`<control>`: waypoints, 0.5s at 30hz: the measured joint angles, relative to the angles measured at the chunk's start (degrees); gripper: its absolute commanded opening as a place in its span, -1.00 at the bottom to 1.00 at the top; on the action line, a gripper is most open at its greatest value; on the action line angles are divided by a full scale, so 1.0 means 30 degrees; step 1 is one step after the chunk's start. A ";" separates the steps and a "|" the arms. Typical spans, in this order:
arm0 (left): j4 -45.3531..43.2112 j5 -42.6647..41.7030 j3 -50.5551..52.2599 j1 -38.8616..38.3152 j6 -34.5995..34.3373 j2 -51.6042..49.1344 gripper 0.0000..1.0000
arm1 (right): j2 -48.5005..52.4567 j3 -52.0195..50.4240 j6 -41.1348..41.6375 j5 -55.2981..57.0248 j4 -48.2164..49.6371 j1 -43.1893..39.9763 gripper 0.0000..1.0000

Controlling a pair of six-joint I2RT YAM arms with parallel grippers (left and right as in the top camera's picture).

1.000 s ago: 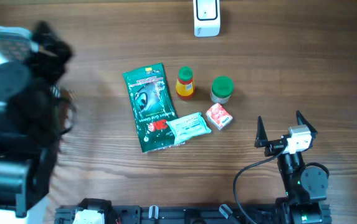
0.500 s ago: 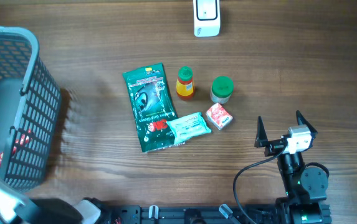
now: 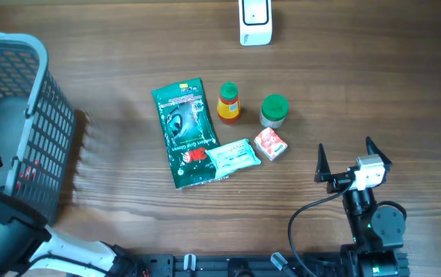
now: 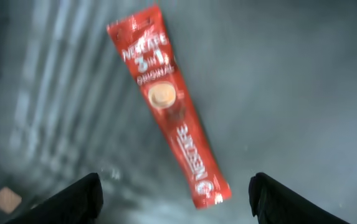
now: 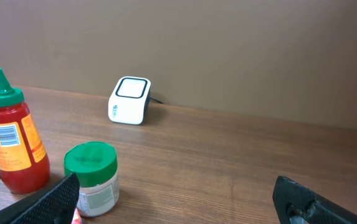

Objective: Scan the item barcode
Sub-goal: 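Return the left gripper into the basket and grasp the red Nescafe stick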

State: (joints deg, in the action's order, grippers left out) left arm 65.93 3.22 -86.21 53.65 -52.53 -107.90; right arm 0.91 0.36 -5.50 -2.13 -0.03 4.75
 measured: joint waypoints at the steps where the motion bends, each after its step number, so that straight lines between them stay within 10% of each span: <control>1: -0.0146 0.0124 0.0000 0.0000 -0.0007 -0.0087 0.61 | 0.0000 0.0000 0.0000 0.0000 0.0000 0.0000 1.00; 15: -0.4284 0.0532 0.2667 -0.0270 -0.0087 -0.1596 0.51 | 0.0000 0.0000 0.0000 0.0000 0.0000 0.0000 1.00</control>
State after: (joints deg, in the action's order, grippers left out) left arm 53.08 4.82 -78.22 52.84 -52.80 -112.68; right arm 0.91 0.36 -5.50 -2.13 -0.03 4.75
